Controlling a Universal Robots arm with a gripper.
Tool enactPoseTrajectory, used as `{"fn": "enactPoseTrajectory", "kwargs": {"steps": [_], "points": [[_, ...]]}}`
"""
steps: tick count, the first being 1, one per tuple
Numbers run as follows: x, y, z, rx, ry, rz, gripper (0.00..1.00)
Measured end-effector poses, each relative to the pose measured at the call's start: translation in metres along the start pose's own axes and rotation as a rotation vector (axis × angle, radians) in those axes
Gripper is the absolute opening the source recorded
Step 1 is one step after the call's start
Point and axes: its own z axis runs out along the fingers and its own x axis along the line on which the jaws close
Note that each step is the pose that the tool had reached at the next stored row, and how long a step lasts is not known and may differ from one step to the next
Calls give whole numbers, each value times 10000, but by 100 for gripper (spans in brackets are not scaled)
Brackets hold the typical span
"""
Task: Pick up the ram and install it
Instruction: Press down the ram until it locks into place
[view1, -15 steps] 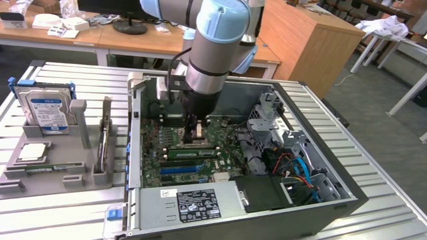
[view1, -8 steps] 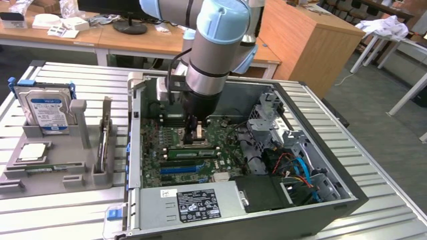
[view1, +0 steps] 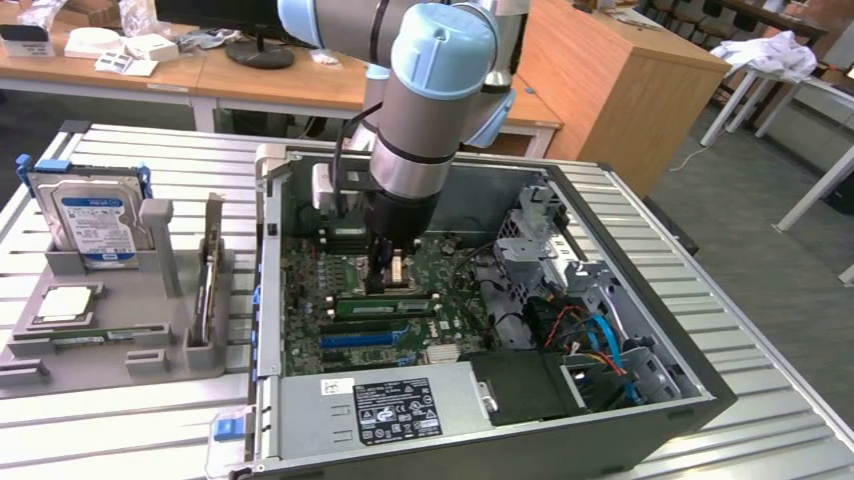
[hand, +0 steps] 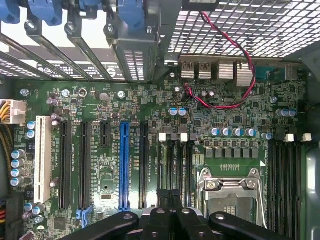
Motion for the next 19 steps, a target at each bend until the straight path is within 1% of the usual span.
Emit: {"fn": "enactPoseTrajectory", "kwargs": {"steps": [9, 19], "points": [[2, -1, 41, 1, -2, 0, 11], [22, -1, 42, 1, -2, 1, 11]]}}
